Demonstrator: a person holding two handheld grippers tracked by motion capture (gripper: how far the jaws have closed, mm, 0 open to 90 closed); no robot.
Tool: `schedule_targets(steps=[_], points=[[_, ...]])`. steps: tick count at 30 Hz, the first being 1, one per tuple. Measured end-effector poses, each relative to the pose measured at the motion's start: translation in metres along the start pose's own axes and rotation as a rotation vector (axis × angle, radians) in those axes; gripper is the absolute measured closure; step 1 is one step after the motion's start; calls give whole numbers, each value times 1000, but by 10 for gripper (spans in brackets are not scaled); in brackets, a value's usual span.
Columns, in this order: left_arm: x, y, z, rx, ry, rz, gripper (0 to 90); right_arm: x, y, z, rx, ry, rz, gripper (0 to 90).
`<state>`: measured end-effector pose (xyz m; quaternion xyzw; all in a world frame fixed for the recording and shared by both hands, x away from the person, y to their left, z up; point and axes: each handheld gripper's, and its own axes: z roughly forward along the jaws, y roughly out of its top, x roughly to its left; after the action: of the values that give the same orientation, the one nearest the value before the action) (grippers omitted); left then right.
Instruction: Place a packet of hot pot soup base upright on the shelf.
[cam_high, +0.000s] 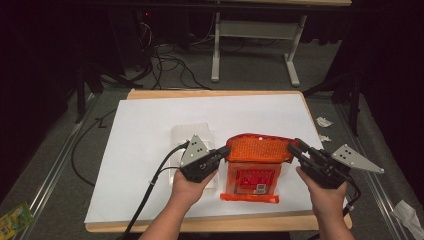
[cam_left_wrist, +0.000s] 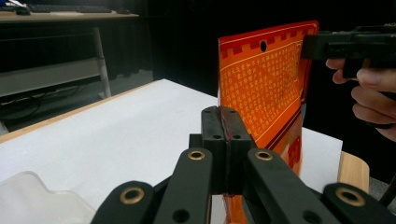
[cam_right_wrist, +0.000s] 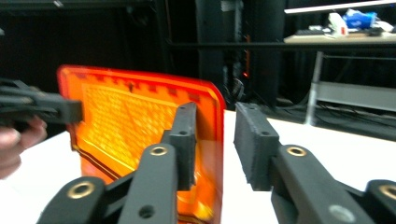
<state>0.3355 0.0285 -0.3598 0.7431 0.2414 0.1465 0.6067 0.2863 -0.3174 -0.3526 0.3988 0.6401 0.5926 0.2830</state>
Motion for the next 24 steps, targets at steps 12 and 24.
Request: schedule_targets(steps=[12, 24], points=[[0, 0, 0, -1, 5, 7, 900, -12, -22, -3, 102, 60, 50, 323], [-4, 0, -2, -2, 2, 17, 900, -7, -49, 37, 247, 251, 128, 231]])
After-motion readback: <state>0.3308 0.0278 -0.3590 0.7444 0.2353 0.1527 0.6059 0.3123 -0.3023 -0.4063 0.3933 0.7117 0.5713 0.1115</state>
